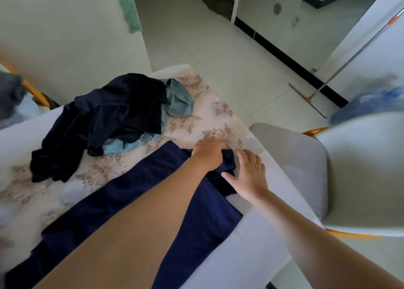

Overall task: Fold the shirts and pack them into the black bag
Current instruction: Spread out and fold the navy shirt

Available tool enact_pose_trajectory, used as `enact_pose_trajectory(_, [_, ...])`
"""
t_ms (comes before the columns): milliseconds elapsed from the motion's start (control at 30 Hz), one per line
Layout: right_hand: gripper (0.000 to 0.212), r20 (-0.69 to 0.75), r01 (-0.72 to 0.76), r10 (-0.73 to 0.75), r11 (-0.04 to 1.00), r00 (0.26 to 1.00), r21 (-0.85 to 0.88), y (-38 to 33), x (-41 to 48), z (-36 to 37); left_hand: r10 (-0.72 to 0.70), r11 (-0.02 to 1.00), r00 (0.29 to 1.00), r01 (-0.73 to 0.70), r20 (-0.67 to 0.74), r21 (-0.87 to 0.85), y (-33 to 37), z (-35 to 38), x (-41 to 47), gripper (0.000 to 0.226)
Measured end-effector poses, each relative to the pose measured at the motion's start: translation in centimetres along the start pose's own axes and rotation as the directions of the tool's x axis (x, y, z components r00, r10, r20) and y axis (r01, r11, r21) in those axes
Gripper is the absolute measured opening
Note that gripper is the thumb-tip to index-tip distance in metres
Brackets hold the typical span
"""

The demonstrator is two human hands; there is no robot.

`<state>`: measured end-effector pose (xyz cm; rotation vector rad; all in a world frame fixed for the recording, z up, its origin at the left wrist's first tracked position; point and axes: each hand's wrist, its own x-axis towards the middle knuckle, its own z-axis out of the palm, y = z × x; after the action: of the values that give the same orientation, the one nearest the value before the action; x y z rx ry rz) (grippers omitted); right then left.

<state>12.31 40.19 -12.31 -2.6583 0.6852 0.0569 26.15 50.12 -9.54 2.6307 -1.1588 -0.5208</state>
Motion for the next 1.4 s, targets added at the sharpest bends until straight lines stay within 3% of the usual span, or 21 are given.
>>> enact_pose_trajectory(100, [0.071,0.097,-0.014,0.004,0.994,0.995,0.105,-0.3,0.6,-0.6,-0.012,0.967,0.999,0.000,-0.047,-0.253,-0.8,-2.1,-1.2,0.031])
enact_pose_trajectory(167, [0.038,0.128,-0.005,-0.015,0.988,0.992,0.156,-0.5,0.8,-0.9,-0.064,0.935,0.994,0.028,-0.088,-0.353,-1.8,-3.4,-2.4,0.034])
enact_pose_trajectory(200, [0.031,0.127,0.004,-0.027,0.984,0.991,0.178,-0.7,0.8,-1.2,-0.094,0.915,0.991,0.048,-0.096,-0.399,-2.4,-3.9,-3.1,0.036])
enact_pose_trajectory(267, [0.031,0.152,-0.033,-0.010,0.961,0.988,0.273,-1.5,0.2,-2.2,-0.138,0.889,0.985,0.078,-0.101,-0.451,-3.4,-4.7,-4.7,0.037])
enact_pose_trajectory(333, [0.023,0.153,-0.004,-0.044,0.954,0.987,0.299,-2.7,-0.9,-3.5,-0.151,0.910,0.981,0.089,-0.124,-0.405,-4.4,-5.5,-6.5,0.033])
enact_pose_trajectory(400, [0.025,0.137,0.126,-0.155,0.971,0.978,0.204,-4.3,-2.2,-4.8,-0.134,0.940,0.980,0.077,-0.150,-0.334,-5.7,-6.1,-8.3,0.033])
enact_pose_trajectory(467, [0.019,0.210,0.213,-0.244,0.964,0.947,0.158,-5.7,-3.4,-5.6,-0.070,0.977,0.995,0.053,-0.076,-0.205,-7.3,-6.1,-10.2,0.042])
enact_pose_trajectory(567, [0.020,0.510,0.292,-0.332,0.943,0.794,0.159,-7.6,-5.4,-6.1,-0.070,0.998,0.971,0.069,0.228,0.015,-9.1,-5.6,-13.1,0.052])
enact_pose_trajectory(633, [0.028,0.691,0.171,-0.281,0.959,0.666,0.225,-8.5,-6.4,-6.0,-0.173,0.985,0.936,0.154,0.306,0.084,-9.2,-4.9,-14.3,0.050])
enact_pose_trajectory(667, [0.025,0.691,0.117,-0.265,0.960,0.672,0.255,-8.7,-6.6,-5.5,-0.216,0.976,0.939,0.200,0.269,0.086,-9.1,-4.5,-14.6,0.048])
enact_pose_trajectory(700, [0.020,0.635,0.091,-0.247,0.959,0.732,0.268,-8.7,-6.4,-4.9,-0.242,0.970,0.949,0.233,0.201,0.069,-8.9,-4.1,-14.6,0.046])
enact_pose_trajectory(767, [0.016,0.419,0.091,-0.164,0.978,0.893,0.189,-8.4,-5.6,-3.8,-0.252,0.968,0.966,0.252,0.055,0.006,-8.1,-3.2,-13.9,0.042])
enact_pose_trajectory(833, [0.011,0.258,0.059,-0.086,0.992,0.962,0.110,-7.9,-4.9,-2.8,-0.189,0.982,0.981,0.189,-0.048,-0.011,-7.1,-2.6,-12.6,0.047])
enact_pose_trajectory(900, [0.027,0.274,0.006,-0.027,0.997,0.961,0.077,-7.4,-4.9,-1.9,-0.056,0.989,0.996,0.066,-0.074,0.135,-6.1,-2.3,-10.8,0.063])
enact_pose_trajectory(967, [0.041,0.323,-0.010,-0.005,0.999,0.946,0.043,-7.0,-5.2,-1.1,0.094,0.942,0.996,-0.088,-0.003,0.325,-5.4,-2.3,-9.1,0.073])
enact_pose_trajectory(1067, [0.028,0.287,0.041,-0.058,0.997,0.956,0.066,-6.3,-5.5,-0.1,0.246,0.780,0.957,-0.288,0.151,0.556,-5.4,-2.2,-7.3,0.054])
enact_pose_trajectory(1133, [0.029,0.267,0.047,-0.070,0.995,0.961,0.093,-5.7,-5.3,0.2,0.228,0.724,0.962,-0.270,0.150,0.635,-5.9,-3.0,-6.8,0.042])
enact_pose_trajectory(1300, [0.036,0.135,0.027,-0.041,0.995,0.990,0.101,-4.6,-3.9,0.2,0.032,0.841,0.999,-0.033,0.012,0.539,-7.6,-3.3,-6.6,0.038])
enact_pose_trajectory(1400, [0.041,0.129,0.045,-0.039,0.998,0.991,-0.046,-4.5,-3.3,0.0,-0.003,0.901,0.986,0.074,-0.166,0.428,-7.1,-1.8,-8.4,0.055])
